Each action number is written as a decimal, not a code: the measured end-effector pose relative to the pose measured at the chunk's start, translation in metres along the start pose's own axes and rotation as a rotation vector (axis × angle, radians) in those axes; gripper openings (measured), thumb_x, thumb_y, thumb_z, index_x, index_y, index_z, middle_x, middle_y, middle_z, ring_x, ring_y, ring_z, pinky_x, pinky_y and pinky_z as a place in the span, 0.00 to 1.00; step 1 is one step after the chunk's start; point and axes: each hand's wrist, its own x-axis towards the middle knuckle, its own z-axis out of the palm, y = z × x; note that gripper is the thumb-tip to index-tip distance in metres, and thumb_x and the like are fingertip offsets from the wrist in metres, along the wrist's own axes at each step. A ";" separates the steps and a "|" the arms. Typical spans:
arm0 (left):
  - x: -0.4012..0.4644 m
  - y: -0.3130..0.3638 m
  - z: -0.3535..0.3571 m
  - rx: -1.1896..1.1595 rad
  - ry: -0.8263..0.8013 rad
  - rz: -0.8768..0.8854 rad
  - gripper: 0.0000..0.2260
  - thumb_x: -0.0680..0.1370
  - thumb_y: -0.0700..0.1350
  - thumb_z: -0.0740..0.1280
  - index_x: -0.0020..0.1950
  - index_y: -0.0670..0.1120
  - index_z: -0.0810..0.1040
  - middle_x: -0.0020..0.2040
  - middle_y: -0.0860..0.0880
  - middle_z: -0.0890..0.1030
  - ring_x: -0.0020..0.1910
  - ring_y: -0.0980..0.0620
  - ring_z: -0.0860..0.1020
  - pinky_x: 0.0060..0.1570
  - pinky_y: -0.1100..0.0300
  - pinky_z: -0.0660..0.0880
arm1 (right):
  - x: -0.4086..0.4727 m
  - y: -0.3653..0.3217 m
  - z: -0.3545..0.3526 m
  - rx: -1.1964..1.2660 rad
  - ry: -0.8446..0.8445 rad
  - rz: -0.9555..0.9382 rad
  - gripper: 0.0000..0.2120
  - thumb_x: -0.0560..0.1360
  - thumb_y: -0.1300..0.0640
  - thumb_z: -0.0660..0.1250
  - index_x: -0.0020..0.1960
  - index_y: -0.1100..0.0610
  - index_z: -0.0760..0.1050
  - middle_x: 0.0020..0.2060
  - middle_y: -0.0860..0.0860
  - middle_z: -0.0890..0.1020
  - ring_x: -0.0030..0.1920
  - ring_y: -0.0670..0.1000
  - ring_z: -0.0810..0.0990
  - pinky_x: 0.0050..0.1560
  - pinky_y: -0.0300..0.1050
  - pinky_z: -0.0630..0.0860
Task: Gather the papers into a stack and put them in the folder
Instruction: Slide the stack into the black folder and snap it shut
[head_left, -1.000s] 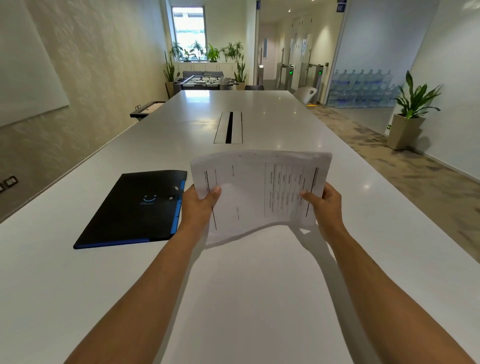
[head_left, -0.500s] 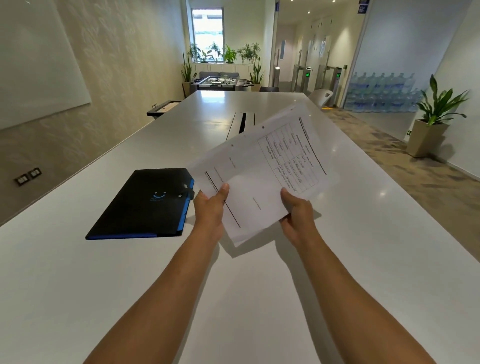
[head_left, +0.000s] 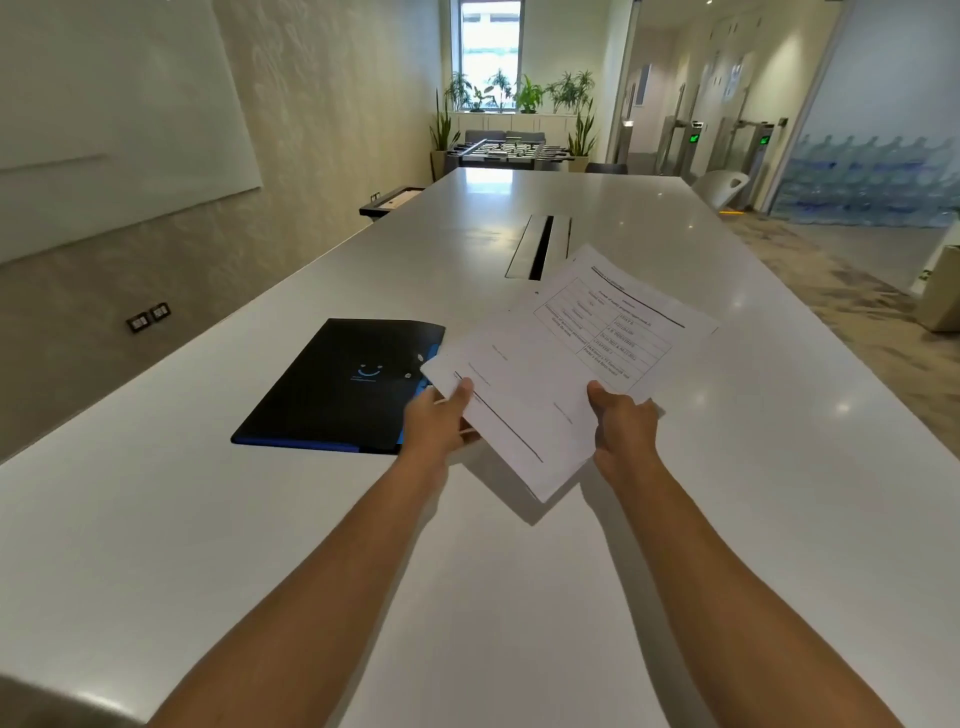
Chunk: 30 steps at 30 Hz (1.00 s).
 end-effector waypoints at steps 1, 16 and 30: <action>0.007 0.005 -0.007 0.036 0.053 0.031 0.13 0.80 0.50 0.67 0.60 0.43 0.78 0.51 0.44 0.84 0.47 0.47 0.84 0.40 0.56 0.82 | 0.002 -0.002 0.001 -0.007 0.001 0.000 0.27 0.76 0.70 0.68 0.71 0.54 0.66 0.50 0.46 0.80 0.48 0.44 0.81 0.35 0.33 0.79; 0.125 0.023 -0.052 1.169 -0.051 0.260 0.22 0.78 0.57 0.67 0.68 0.48 0.75 0.59 0.45 0.78 0.60 0.45 0.75 0.59 0.45 0.75 | 0.027 0.006 0.016 -0.065 0.057 -0.027 0.32 0.75 0.71 0.68 0.76 0.60 0.62 0.65 0.57 0.77 0.62 0.57 0.79 0.65 0.58 0.74; 0.129 -0.017 -0.026 1.631 -0.133 0.629 0.17 0.82 0.57 0.54 0.67 0.56 0.74 0.66 0.51 0.73 0.62 0.47 0.68 0.56 0.50 0.64 | 0.030 0.016 0.034 0.013 0.074 -0.038 0.23 0.77 0.68 0.66 0.72 0.60 0.70 0.61 0.56 0.81 0.59 0.58 0.81 0.60 0.56 0.78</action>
